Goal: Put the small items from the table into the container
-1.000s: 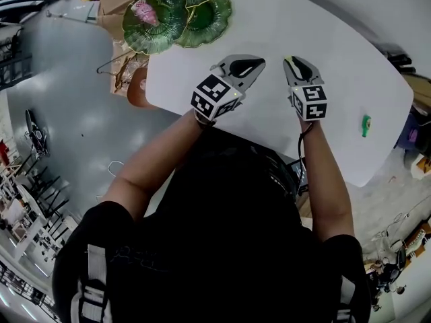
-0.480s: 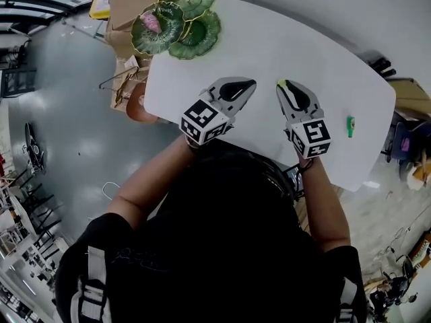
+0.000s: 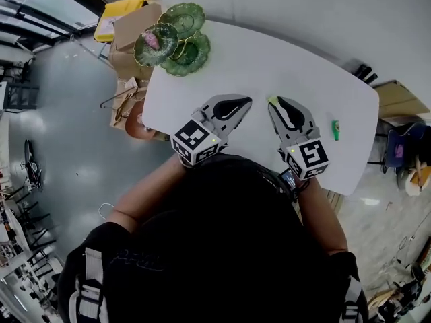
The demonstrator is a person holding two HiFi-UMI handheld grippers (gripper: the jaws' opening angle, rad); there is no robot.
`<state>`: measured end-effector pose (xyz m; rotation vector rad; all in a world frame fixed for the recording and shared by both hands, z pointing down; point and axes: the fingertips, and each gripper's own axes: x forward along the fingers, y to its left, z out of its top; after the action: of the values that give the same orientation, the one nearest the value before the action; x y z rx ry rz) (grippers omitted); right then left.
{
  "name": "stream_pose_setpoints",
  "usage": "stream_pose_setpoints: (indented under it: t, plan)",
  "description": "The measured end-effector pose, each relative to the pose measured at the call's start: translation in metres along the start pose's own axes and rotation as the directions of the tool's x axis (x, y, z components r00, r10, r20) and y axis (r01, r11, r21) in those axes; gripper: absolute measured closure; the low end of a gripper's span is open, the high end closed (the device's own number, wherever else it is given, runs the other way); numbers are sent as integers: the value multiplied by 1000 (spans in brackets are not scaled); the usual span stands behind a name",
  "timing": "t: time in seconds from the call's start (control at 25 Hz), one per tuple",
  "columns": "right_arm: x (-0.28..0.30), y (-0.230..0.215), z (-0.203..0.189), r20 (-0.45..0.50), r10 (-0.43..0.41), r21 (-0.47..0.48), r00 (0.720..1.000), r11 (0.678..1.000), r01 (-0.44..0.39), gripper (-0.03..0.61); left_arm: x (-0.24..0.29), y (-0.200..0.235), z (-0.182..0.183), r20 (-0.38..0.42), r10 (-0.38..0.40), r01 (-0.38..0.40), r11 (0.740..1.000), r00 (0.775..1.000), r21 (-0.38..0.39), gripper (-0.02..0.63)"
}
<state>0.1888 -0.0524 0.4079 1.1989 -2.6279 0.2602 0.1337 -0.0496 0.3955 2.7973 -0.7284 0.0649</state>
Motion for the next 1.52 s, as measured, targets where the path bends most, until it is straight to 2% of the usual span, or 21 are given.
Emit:
stream_pose_setpoints:
  t: [0.16, 0.52, 0.92, 1.24, 1.52]
  plan:
    - [-18, 7, 9, 27, 4, 7, 1000, 1000, -4, 480, -3, -17, 7, 10, -3, 3, 1000, 1000, 15, 609]
    - [-32, 4, 5, 39, -22, 16, 999, 1000, 21, 480, -6, -27, 12, 24, 13, -14, 998, 1000, 54, 609]
    - [-33, 9, 4, 49, -14, 29, 999, 1000, 12, 480, -16, -30, 6, 25, 37, -38, 998, 999, 48, 609]
    - [-15, 18, 10, 56, 20, 19, 998, 1000, -21, 480, -34, -17, 4, 25, 76, -77, 996, 997, 46, 609]
    - [5, 26, 21, 57, 16, 16, 998, 1000, -17, 480, -45, 2, 6, 24, 69, -70, 997, 997, 33, 609]
